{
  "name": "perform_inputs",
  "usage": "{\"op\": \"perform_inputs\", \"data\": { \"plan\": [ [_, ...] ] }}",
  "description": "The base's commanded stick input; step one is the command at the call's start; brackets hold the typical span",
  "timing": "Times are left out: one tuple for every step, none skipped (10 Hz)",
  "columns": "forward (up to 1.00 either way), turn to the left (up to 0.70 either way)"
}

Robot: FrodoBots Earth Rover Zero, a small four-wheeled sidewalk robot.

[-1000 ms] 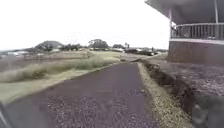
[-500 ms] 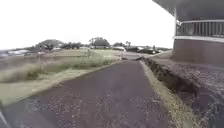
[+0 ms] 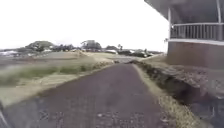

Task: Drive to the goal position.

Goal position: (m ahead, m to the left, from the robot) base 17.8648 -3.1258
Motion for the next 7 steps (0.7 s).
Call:
{"op": "perform_inputs", "data": {
  "plan": [
    [1.00, 0.00],
    [1.00, 0.00],
    [1.00, 0.00],
    [1.00, 0.00],
    [1.00, 0.00],
    [1.00, 0.00],
    [1.00, 0.00]
  ]
}}
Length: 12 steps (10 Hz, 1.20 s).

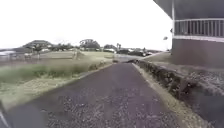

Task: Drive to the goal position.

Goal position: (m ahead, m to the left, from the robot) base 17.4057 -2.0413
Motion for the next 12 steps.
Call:
{"op": "perform_inputs", "data": {
  "plan": [
    [1.00, 0.00],
    [1.00, 0.00],
    [1.00, -0.09],
    [1.00, -0.19],
    [1.00, -0.06],
    [1.00, 0.00],
    [1.00, 0.00],
    [1.00, 0.00],
    [1.00, 0.00],
    [1.00, 0.00],
    [1.00, 0.00],
    [1.00, 0.00]
  ]
}}
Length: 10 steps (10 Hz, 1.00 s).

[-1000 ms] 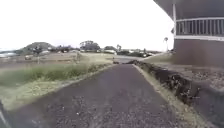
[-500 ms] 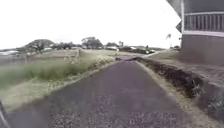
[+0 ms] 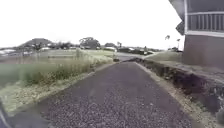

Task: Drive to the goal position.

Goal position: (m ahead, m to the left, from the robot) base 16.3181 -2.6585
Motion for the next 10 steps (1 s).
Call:
{"op": "perform_inputs", "data": {
  "plan": [
    [1.00, -0.17],
    [1.00, -0.40],
    [1.00, -0.40],
    [1.00, -0.20],
    [1.00, -0.01],
    [1.00, 0.00],
    [1.00, 0.00],
    [1.00, -0.10],
    [1.00, -0.39],
    [1.00, -0.25]
  ]
}}
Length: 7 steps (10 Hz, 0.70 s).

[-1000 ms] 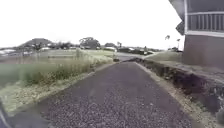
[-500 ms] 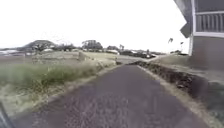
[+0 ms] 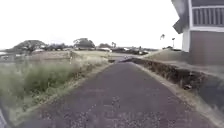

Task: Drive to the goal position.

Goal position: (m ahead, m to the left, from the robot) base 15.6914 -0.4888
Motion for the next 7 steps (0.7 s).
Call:
{"op": "perform_inputs", "data": {
  "plan": [
    [1.00, 0.00],
    [1.00, 0.00],
    [1.00, 0.00],
    [1.00, -0.16],
    [1.00, -0.34],
    [1.00, -0.21],
    [1.00, -0.04]
  ]
}}
